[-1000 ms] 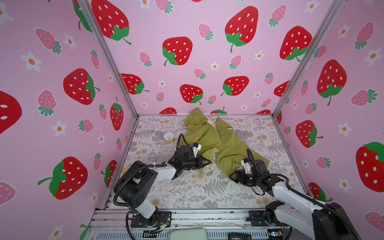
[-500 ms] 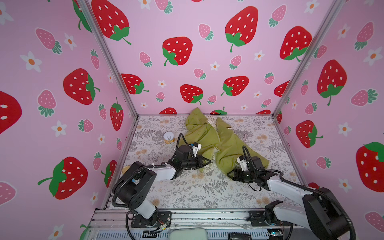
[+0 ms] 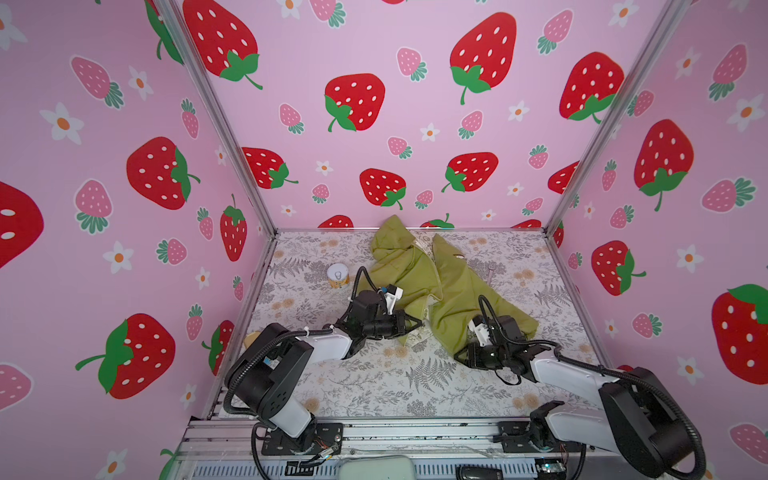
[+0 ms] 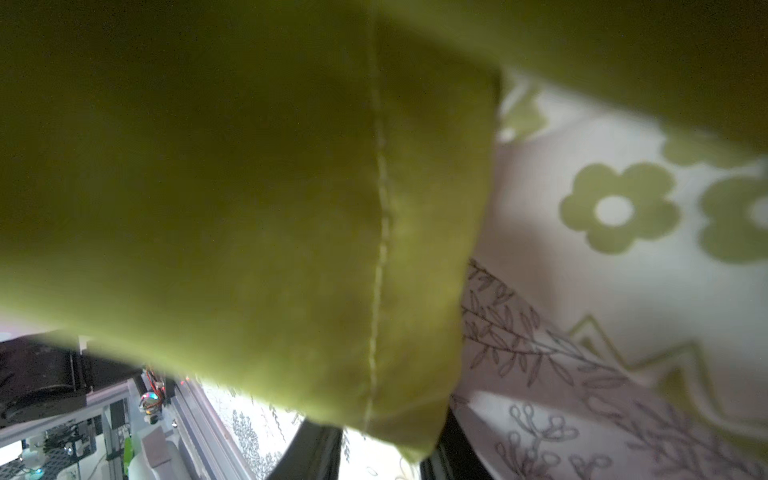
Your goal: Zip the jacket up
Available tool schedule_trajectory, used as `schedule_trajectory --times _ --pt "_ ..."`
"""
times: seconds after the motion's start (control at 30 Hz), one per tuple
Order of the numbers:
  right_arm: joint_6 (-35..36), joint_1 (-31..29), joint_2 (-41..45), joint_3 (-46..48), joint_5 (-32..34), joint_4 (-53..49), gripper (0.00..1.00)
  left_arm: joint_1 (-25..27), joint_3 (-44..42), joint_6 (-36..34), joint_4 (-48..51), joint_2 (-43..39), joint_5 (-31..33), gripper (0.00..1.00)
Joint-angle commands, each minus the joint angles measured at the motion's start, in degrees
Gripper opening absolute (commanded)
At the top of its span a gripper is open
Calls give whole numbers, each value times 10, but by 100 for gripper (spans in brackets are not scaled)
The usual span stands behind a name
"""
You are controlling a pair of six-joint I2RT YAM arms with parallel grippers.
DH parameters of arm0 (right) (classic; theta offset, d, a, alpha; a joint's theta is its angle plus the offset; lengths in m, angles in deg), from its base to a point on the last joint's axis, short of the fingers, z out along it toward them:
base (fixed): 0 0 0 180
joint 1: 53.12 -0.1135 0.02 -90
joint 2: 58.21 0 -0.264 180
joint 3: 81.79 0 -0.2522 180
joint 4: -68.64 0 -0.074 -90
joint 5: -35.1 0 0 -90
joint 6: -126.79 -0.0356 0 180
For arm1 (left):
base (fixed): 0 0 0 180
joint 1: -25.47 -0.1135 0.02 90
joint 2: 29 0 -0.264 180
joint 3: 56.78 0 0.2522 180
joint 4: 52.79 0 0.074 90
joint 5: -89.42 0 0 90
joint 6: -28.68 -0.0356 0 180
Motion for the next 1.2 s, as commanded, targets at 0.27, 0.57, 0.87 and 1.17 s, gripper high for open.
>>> schedule_trajectory --times 0.27,0.57,0.87,1.17 --pt "6 -18 -19 1 -8 11 25 -2 16 1 -11 -2 -9 0" --pt "-1 -22 -32 -4 -2 16 19 -2 12 0 -11 -5 -10 0" --pt "-22 -23 -34 -1 13 25 22 -1 14 0 -11 -1 -11 0" --pt "-31 -23 -30 -7 30 21 22 -2 14 1 -10 -1 -14 0"
